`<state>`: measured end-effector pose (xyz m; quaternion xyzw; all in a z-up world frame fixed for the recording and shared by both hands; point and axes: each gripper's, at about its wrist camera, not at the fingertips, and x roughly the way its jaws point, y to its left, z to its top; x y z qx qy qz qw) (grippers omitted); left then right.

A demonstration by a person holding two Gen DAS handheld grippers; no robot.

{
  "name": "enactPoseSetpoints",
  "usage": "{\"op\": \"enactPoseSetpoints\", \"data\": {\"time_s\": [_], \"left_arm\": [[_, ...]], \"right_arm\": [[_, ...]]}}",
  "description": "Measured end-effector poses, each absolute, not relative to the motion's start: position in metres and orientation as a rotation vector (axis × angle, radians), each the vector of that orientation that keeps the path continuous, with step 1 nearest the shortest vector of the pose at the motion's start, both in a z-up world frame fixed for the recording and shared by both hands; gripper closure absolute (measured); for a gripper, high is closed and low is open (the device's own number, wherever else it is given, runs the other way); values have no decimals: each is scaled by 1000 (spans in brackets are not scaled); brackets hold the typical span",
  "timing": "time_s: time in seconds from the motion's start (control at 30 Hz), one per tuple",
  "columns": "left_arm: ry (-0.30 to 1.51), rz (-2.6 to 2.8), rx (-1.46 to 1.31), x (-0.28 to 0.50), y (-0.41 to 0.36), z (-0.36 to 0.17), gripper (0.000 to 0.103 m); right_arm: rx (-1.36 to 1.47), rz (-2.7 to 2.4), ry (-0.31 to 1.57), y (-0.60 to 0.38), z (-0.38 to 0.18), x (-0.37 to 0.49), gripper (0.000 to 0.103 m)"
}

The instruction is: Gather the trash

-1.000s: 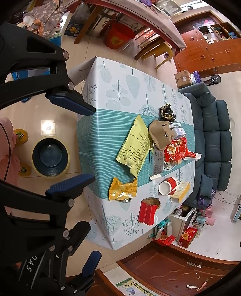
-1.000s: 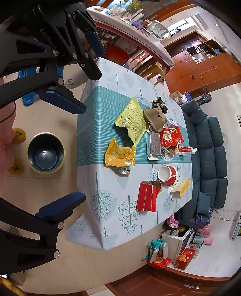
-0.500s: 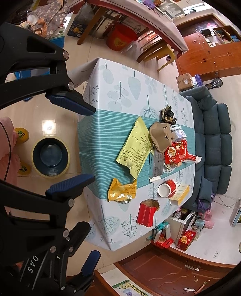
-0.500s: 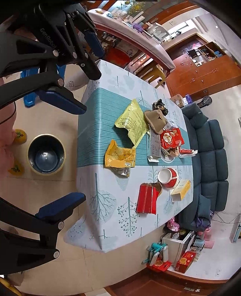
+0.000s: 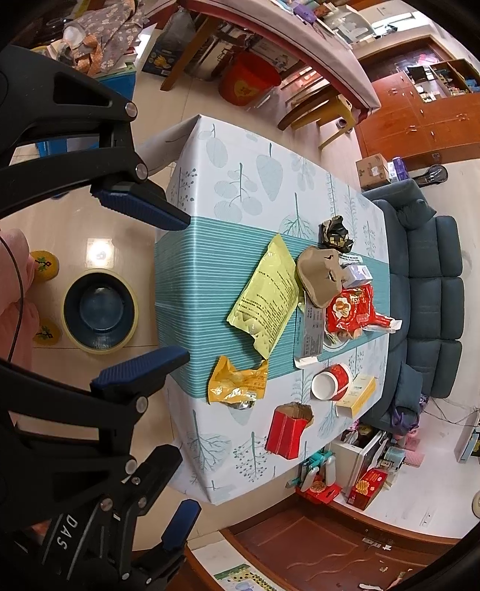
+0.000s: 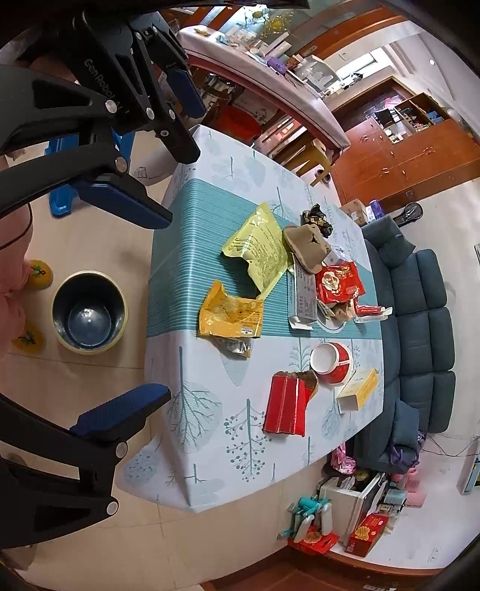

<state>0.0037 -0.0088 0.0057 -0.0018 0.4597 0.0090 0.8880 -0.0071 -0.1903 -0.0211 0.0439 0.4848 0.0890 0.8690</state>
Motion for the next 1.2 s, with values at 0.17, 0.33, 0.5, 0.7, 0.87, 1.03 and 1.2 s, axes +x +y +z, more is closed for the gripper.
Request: {"op": "enactPoseSetpoints", "data": {"time_s": [0.17, 0.33, 0.5, 0.7, 0.87, 1.03, 1.2], "left_arm": [[963, 30, -6, 6, -11, 3, 40], [971, 52, -24, 9, -9, 3, 40], [979, 47, -28, 12, -7, 3, 40], [1017, 0, -30, 29, -1, -6, 40], [1131, -91, -130, 66, 22, -23, 40], [1210, -164, -206, 103, 42, -46, 40], [1314, -226, -305, 141, 62, -72, 40]], "right_arm": [[108, 210, 1037, -198, -27, 1, 15], [113, 235, 1037, -200, -29, 7, 15], [115, 256, 1044, -196, -32, 12, 16], [138, 242, 1059, -194, -40, 26, 18], [209, 187, 1090, -193, -50, 50, 19], [245, 120, 1128, -187, -64, 76, 19], [255, 28, 1148, -181, -82, 106, 19]]}}
